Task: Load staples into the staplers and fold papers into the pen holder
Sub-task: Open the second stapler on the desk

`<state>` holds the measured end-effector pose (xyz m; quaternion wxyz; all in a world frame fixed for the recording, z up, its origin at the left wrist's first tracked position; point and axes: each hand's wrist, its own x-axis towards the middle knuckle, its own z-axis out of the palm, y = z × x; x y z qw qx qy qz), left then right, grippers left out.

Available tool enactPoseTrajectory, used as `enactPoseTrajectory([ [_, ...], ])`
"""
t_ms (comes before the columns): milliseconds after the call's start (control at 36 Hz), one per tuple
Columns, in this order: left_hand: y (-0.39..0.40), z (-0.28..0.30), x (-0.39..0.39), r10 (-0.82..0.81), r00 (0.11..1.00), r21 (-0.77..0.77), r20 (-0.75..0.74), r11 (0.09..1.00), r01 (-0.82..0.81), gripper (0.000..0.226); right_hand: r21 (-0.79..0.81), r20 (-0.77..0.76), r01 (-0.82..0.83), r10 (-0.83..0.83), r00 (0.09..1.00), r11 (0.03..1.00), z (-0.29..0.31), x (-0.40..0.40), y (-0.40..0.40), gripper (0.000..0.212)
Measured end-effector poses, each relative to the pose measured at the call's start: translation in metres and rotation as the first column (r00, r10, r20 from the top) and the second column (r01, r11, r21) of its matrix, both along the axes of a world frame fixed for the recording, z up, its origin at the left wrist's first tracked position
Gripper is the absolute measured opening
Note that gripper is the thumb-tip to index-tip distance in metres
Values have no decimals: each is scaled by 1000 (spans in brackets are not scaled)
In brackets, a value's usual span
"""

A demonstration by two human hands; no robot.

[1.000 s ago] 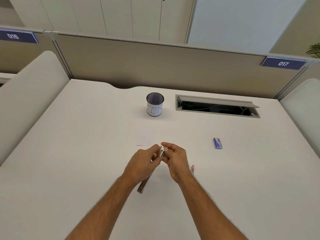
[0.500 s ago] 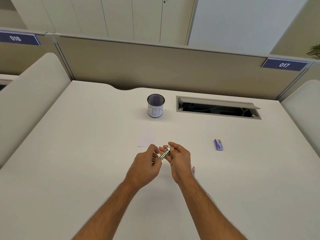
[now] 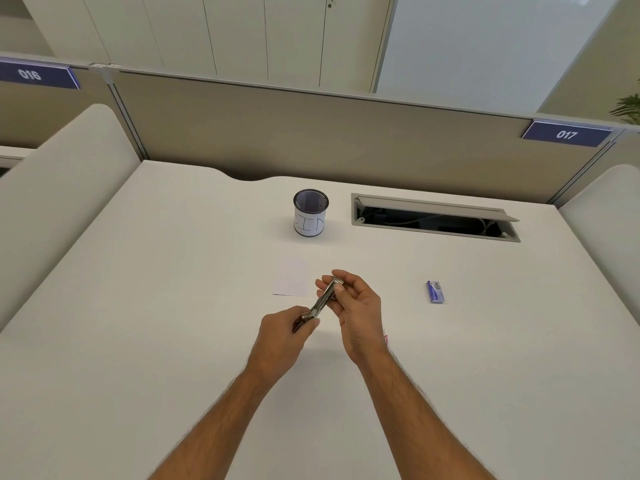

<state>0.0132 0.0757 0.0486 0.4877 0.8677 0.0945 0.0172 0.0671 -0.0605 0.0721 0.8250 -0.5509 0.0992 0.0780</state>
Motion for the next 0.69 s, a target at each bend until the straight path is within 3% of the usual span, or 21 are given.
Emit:
enactPoseTrajectory([
  [222, 1, -1, 0, 19, 999, -50, 31, 999, -17, 21, -45, -18, 11, -12, 1000, 999, -3, 4, -2, 23],
  [333, 1, -2, 1, 51, 998, -67, 33, 997, -48, 27, -245, 28, 15, -8, 1000, 969, -7, 0, 0, 24],
  [417, 2, -4, 1, 74, 996, -60, 50, 996, -71, 25, -483, 157, 76, 1, 988, 873, -10, -7, 4, 24],
  [528, 4, -8, 1, 92, 994, -43, 63, 995, -89, 23, -652, 281, 131, 77, 956, 746, -10, -13, 7, 18],
  [694, 5, -9, 0, 73, 995, -14, 65, 997, -72, 19, -834, 186, -39, 347, 919, 550, -15, -15, 12, 10],
])
